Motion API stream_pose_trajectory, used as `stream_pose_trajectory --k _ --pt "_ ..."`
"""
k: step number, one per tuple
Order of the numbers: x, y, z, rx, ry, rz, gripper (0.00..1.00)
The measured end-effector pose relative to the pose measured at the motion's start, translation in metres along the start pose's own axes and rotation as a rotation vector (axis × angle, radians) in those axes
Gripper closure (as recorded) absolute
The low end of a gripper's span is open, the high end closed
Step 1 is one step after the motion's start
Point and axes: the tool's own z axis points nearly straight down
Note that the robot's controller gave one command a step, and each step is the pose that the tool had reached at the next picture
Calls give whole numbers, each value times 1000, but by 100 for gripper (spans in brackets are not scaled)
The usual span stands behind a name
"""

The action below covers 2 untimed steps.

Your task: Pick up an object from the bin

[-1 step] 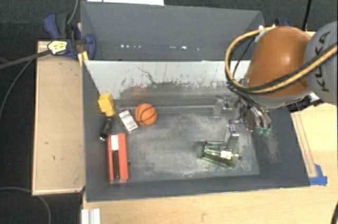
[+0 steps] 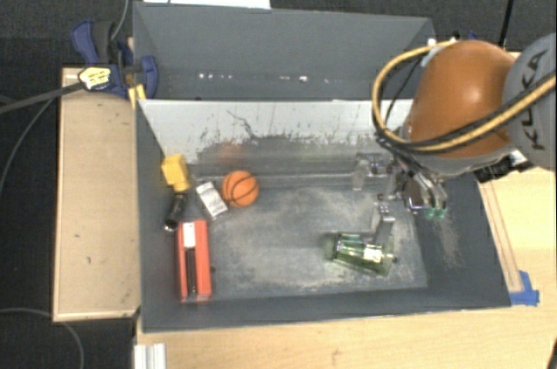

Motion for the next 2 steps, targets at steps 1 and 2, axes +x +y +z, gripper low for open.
stream_pose_trajectory --k 1,2 --pt "31 -33 45 0 3 4 0" --pt "44 -45 68 0 6 -15 0"
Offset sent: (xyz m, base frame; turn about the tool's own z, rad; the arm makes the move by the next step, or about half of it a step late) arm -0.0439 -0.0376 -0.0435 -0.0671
